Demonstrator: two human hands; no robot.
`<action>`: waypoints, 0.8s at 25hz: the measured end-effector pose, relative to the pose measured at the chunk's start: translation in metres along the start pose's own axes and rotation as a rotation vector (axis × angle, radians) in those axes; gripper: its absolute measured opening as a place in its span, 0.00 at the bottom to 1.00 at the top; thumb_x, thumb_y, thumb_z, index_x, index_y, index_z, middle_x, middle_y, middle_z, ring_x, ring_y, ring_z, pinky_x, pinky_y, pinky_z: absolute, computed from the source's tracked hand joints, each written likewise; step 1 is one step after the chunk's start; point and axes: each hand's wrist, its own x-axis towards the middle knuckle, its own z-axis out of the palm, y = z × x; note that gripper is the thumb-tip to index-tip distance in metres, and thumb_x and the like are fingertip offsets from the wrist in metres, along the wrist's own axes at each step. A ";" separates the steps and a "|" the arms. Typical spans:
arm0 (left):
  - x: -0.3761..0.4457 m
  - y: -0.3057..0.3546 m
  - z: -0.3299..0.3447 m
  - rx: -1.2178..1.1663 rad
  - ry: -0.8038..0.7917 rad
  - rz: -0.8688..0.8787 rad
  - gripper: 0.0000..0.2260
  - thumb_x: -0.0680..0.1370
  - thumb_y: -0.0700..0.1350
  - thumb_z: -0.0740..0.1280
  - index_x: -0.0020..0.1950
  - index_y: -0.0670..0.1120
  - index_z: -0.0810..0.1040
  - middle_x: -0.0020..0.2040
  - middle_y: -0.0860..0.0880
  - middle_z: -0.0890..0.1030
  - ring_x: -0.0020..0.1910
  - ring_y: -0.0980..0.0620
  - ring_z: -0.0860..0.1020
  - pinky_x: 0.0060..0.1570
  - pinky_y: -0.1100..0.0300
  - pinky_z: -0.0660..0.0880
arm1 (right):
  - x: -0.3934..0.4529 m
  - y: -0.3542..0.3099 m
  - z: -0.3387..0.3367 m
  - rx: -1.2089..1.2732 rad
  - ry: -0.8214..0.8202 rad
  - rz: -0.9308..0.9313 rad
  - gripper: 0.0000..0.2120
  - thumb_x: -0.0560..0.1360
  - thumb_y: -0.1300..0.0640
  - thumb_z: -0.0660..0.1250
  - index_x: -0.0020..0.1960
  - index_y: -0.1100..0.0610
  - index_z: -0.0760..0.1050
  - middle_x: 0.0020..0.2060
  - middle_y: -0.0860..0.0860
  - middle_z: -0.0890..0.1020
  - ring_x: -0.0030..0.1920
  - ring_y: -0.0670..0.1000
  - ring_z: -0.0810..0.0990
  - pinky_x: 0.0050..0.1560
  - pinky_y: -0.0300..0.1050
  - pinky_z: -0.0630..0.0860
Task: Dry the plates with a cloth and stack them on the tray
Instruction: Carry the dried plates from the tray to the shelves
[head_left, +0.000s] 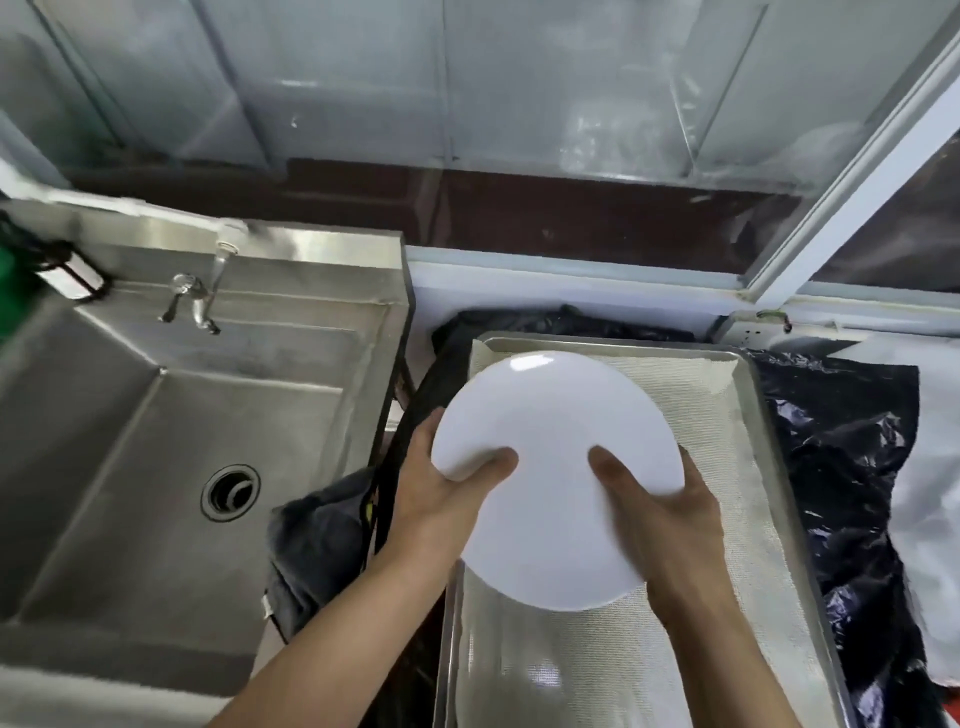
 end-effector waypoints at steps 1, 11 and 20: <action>-0.008 0.003 -0.013 -0.016 0.025 0.011 0.34 0.67 0.50 0.81 0.70 0.60 0.72 0.58 0.57 0.83 0.56 0.54 0.82 0.53 0.52 0.80 | -0.009 -0.005 0.009 -0.003 -0.026 -0.013 0.19 0.62 0.40 0.81 0.50 0.32 0.80 0.46 0.31 0.84 0.44 0.37 0.84 0.45 0.43 0.79; -0.128 0.009 -0.200 -0.206 0.382 0.120 0.25 0.67 0.48 0.81 0.54 0.69 0.74 0.47 0.66 0.82 0.42 0.66 0.81 0.31 0.68 0.77 | -0.154 -0.029 0.136 -0.086 -0.371 -0.115 0.18 0.65 0.45 0.82 0.52 0.39 0.80 0.41 0.31 0.84 0.38 0.36 0.84 0.37 0.38 0.78; -0.305 -0.044 -0.382 -0.371 0.812 0.130 0.26 0.66 0.46 0.82 0.59 0.62 0.77 0.50 0.56 0.84 0.47 0.54 0.82 0.39 0.56 0.80 | -0.368 0.002 0.245 -0.215 -0.741 -0.219 0.14 0.66 0.45 0.82 0.45 0.41 0.78 0.39 0.37 0.85 0.39 0.39 0.83 0.38 0.39 0.77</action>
